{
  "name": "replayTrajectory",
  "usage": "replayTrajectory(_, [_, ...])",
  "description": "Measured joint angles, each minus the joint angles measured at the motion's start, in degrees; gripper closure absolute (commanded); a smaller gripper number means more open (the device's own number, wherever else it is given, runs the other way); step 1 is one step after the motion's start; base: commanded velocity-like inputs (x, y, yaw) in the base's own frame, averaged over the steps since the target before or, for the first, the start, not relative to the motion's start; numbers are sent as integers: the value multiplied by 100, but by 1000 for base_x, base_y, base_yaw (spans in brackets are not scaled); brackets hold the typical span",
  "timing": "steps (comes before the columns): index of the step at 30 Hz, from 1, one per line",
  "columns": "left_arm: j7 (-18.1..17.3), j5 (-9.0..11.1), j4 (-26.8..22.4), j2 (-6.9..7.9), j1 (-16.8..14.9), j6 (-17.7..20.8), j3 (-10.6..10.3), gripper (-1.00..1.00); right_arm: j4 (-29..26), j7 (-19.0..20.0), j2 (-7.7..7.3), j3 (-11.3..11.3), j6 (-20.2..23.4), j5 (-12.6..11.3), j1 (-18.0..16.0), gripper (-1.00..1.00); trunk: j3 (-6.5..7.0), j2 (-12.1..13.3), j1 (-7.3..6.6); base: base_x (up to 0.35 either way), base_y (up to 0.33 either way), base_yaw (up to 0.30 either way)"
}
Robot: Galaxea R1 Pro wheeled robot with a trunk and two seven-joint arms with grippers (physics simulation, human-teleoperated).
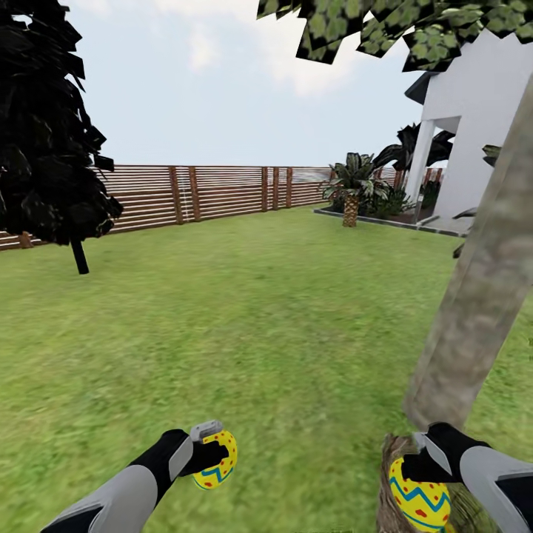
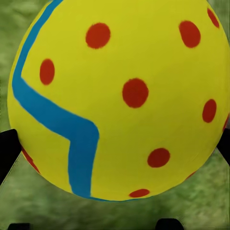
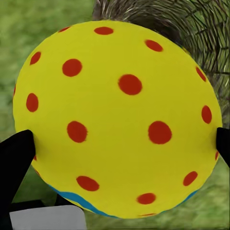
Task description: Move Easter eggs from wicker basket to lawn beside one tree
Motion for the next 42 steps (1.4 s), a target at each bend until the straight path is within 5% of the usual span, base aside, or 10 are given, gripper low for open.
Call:
replayTrajectory(13, [-14,5,132,-9,0,-8,3,100,8,-2,7,6,8,8,0,100,2,0,0,0,333,-282])
replayTrajectory(42, [-73,28,200,0,1,-199,37,100,32,-14,27,16,13,23,0,100,3,0,0,144,133,-4])
